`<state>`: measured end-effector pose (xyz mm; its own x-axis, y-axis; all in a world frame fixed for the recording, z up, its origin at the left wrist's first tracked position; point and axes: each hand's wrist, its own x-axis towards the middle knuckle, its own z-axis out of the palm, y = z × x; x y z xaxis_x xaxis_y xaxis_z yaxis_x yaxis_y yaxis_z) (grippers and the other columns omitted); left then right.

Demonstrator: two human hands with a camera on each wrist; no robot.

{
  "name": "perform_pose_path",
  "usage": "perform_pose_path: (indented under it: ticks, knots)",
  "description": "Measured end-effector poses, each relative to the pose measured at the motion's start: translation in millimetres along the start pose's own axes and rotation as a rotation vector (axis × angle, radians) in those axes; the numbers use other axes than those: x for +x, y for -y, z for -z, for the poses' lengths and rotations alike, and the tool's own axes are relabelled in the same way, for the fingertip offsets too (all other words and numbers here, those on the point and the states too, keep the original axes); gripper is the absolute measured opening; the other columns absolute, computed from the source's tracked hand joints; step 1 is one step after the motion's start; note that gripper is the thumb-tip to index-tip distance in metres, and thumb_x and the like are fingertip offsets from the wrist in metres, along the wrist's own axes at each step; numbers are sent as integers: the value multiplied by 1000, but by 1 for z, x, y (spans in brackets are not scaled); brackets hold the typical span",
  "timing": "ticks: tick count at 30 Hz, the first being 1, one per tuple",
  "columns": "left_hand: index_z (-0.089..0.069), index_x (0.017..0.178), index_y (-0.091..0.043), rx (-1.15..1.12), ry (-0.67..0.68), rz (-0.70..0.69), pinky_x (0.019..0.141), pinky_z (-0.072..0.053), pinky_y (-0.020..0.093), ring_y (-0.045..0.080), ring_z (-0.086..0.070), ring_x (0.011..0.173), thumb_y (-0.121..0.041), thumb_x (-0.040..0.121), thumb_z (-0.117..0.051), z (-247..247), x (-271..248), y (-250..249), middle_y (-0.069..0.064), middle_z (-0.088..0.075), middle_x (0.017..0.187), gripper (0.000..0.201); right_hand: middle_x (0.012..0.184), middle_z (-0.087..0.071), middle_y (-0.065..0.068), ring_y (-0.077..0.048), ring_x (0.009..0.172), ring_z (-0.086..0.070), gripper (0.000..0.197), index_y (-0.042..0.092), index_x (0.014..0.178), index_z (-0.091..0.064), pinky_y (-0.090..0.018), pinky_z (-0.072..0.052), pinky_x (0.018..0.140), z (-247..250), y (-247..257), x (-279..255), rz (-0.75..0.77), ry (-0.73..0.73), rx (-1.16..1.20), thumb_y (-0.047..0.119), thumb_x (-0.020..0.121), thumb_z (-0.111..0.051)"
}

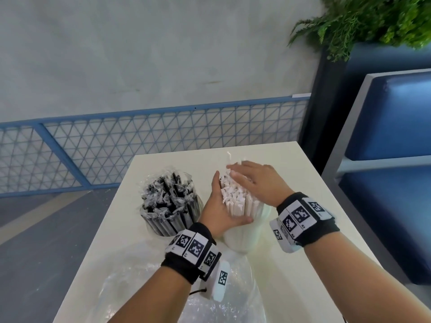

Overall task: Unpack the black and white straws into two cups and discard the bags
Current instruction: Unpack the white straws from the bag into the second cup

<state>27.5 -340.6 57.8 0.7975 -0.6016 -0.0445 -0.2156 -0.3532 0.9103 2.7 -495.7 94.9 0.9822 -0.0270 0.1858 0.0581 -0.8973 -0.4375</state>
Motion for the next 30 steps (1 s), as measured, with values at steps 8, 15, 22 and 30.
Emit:
perform_pose_path:
  ticks: [8,15,22,30]
  knots:
    - [11,146,-26,-6,7,-13,115,-28,32,8,-33,136,-26,54,-89,-2,6,10,-4,-30,152,136,148,-38,7,-14,134,-35,55,25,142,-34,-42,-31,110,5,1,4,-28,54,-85,52,94,-29]
    - [-10,144,-15,46,50,-27,105,-34,21,11,-44,128,-20,53,-89,-2,10,4,-9,-44,138,120,137,-40,14,18,115,-42,88,37,137,-25,-9,-34,96,6,-13,-41,-91,7,763,40,66,-77]
    - [-52,121,-17,-200,-202,-14,94,-49,30,9,-63,107,-32,53,-85,-13,7,0,-3,-67,113,76,115,-58,6,-5,106,-56,56,32,117,-44,-4,-42,82,-23,-10,-40,-60,-266,649,18,73,-77]
    - [-46,121,-23,-139,-279,-223,93,-46,25,10,-54,110,-18,58,-87,1,4,-36,-12,-55,115,76,121,-52,5,0,112,-48,51,31,119,-50,-6,-35,92,2,6,-37,51,-412,534,43,72,-66]
